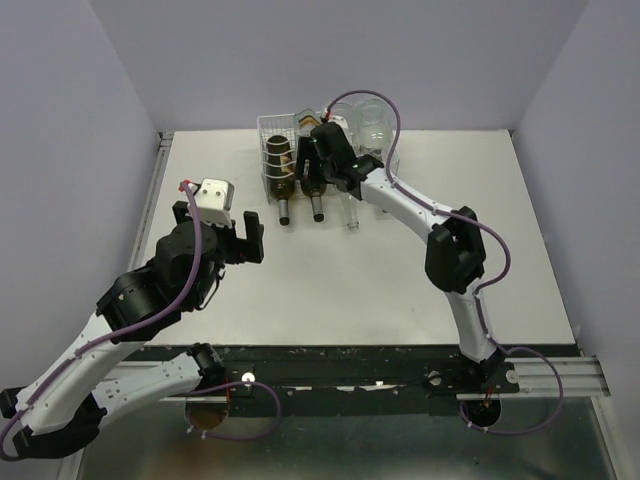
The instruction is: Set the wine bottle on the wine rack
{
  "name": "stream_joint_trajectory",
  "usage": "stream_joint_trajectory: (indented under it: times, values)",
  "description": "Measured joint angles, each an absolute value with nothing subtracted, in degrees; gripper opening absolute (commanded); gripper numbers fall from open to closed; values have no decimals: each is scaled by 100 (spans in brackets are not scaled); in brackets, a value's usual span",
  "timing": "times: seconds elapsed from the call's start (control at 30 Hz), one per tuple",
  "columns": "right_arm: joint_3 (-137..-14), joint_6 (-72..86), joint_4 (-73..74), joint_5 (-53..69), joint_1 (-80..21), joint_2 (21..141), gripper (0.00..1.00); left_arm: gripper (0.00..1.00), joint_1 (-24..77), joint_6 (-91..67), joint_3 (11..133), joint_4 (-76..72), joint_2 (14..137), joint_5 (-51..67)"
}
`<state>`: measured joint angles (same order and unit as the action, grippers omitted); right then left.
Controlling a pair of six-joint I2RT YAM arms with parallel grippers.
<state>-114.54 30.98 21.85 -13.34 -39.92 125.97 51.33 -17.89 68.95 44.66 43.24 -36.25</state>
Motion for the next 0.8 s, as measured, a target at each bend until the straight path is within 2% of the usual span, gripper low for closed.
stream_joint_trajectory:
  times: [0.2,0.33,0.6,0.8]
  values:
    - [-11343,3039,2390,-1297,-3990,12289,90,99,5122,-1806,6890,4469,4327,-3448]
    - [-10805,2943,2506,-1308,-3990,11579,90,99,5122,-1874,6670,4235,4154,-3301]
    - [-8871,2670,2751,-1925,-3990,8908,86,99,5111,-1931,6274,4047,3795,-3061]
    - [-8302,2694,3736,-2891,-3994,6956,92,99,5111,-2047,6943,4742,3852,-2884]
